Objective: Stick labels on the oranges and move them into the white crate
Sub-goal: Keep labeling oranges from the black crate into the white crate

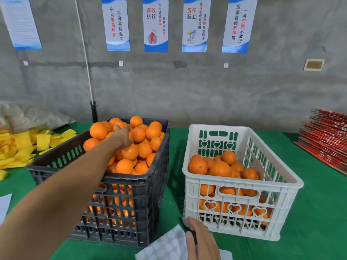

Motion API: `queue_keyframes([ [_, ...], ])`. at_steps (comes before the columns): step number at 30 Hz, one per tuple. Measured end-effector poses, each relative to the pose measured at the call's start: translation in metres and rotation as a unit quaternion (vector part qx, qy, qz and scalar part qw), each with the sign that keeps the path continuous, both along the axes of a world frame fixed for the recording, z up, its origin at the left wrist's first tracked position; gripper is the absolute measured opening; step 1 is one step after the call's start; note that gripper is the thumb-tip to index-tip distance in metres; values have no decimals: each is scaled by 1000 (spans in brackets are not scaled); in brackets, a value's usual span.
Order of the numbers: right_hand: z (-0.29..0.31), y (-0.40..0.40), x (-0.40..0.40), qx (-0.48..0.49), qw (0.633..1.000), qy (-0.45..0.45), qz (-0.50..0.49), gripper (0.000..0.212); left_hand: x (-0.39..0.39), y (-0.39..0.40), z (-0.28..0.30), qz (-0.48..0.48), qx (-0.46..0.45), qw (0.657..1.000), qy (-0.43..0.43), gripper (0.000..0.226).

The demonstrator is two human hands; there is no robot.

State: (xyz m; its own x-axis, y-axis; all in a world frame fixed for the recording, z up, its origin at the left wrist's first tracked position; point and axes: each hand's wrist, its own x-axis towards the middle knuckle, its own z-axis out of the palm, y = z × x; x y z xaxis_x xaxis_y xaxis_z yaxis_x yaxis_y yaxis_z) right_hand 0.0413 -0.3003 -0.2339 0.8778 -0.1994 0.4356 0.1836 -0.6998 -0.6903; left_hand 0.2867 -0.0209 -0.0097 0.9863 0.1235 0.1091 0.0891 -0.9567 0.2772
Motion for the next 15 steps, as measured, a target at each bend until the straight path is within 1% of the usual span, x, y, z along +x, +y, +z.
queue_keyframes([
  [1, 2, -1, -6, -29, 999, -17, 32, 34, -5, -1, 4, 1, -10, 1000, -12, 59],
  [2, 1, -1, -11, -32, 998, -37, 47, 30, -11, -2, 9, -6, -20, 999, -34, 56],
  [3, -2, -1, -14, -32, 997, -54, 40, 29, -17, -3, 14, -17, -29, 997, -66, 54],
  [5, -7, -5, -15, -24, 997, -54, 50, 32, -36, -6, 26, -45, -73, 986, -144, 52],
  [7, -7, -6, -12, -40, 996, -60, 46, 31, -65, -12, 37, -89, -138, 961, -224, 51],
  [9, -11, -8, -11, -94, 991, -80, 50, 35, -103, -22, 42, -142, -192, 928, -286, 50],
  [11, -11, -11, -12, -101, 990, -75, 65, 46, -143, -36, 31, -206, -246, 893, -314, 48],
  [13, -13, -11, -17, -78, 992, -54, 88, 55, -183, -55, 10, -260, -308, 862, -306, 48],
  [14, -15, -11, -18, -60, 992, -44, 98, 57, -201, -64, -2, -282, -322, 852, -302, 49],
  [15, -17, -11, -20, -43, 993, -36, 105, 56, -216, -73, -14, -299, -315, 846, -308, 48],
])
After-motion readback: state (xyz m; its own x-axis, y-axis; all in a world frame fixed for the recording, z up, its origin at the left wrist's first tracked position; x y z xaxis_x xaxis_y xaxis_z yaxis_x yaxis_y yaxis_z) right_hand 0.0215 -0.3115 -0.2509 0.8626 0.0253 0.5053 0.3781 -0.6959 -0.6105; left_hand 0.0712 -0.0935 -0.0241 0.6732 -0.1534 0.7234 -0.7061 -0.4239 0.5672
